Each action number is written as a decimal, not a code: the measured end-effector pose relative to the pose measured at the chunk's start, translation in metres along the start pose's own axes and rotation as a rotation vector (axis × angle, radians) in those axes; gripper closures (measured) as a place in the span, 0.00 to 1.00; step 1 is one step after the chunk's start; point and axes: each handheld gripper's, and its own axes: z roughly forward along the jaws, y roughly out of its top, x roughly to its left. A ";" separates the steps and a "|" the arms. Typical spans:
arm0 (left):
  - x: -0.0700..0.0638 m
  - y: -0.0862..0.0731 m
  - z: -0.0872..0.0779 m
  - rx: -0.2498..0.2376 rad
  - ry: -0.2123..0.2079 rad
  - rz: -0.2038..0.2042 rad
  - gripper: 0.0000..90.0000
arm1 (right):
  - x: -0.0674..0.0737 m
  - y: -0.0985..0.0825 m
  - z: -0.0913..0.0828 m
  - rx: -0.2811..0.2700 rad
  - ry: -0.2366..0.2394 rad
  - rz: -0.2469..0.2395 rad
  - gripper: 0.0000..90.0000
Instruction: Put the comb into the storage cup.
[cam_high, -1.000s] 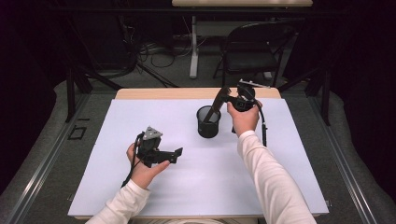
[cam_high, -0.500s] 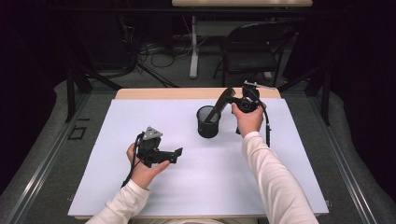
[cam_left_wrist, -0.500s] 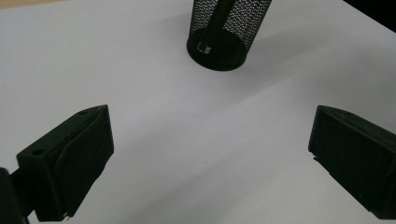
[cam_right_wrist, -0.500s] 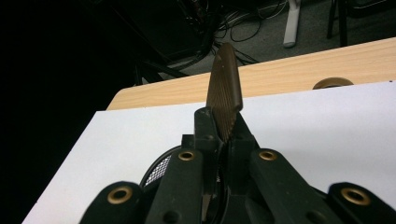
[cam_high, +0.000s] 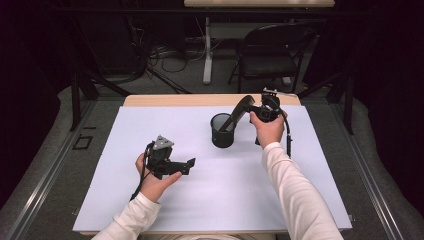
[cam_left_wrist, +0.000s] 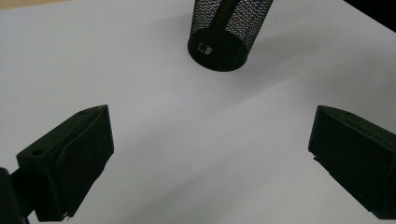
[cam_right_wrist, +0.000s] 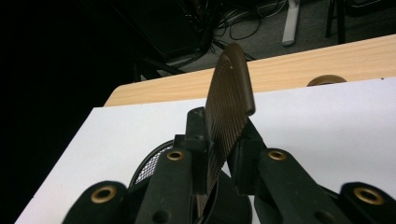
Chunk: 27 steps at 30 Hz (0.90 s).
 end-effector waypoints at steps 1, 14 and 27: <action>0.000 0.000 0.000 0.001 0.000 -0.002 0.00 | 0.000 0.000 0.000 -0.002 0.001 -0.002 0.89; 0.002 0.000 0.000 0.000 0.003 -0.007 0.00 | -0.002 -0.001 -0.005 -0.014 0.006 -0.034 0.68; 0.001 0.001 -0.001 -0.001 0.006 -0.004 0.00 | -0.004 -0.002 -0.010 -0.015 -0.042 -0.122 0.50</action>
